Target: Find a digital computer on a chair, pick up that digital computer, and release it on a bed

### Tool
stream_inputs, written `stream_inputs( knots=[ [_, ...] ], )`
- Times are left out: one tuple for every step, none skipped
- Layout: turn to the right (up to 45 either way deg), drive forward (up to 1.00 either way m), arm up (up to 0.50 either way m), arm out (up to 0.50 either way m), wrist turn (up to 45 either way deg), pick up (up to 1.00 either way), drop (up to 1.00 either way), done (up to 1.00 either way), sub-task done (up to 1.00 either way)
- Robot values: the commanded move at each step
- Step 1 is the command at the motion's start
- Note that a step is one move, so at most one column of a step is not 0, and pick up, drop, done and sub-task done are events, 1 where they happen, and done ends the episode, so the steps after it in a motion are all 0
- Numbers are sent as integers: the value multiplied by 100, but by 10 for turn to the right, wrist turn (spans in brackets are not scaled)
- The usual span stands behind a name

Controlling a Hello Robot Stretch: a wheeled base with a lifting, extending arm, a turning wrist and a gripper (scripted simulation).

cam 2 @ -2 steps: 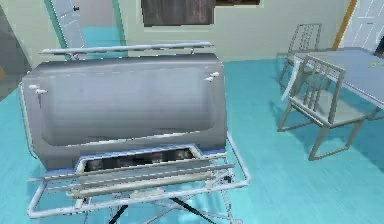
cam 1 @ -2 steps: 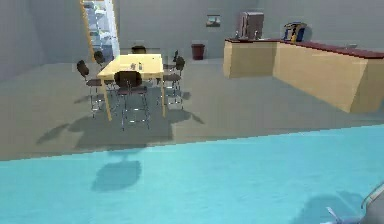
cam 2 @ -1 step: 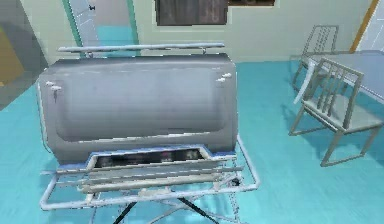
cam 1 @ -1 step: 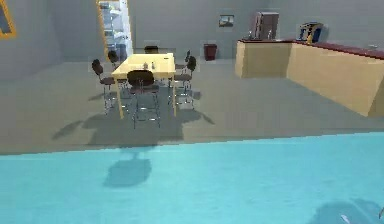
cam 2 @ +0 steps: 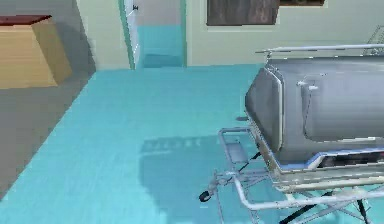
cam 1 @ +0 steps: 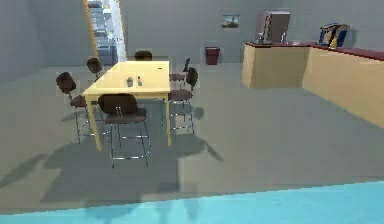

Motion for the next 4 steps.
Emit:
stream_inputs(
  knots=[
    [330,0,0,0,0,0,0,0,0],
    [0,35,0,0,0,0,0,0,0],
    [450,0,0,0,0,0,0,0,0],
    [30,0,0,0,0,0,0,0,0]
  ],
)
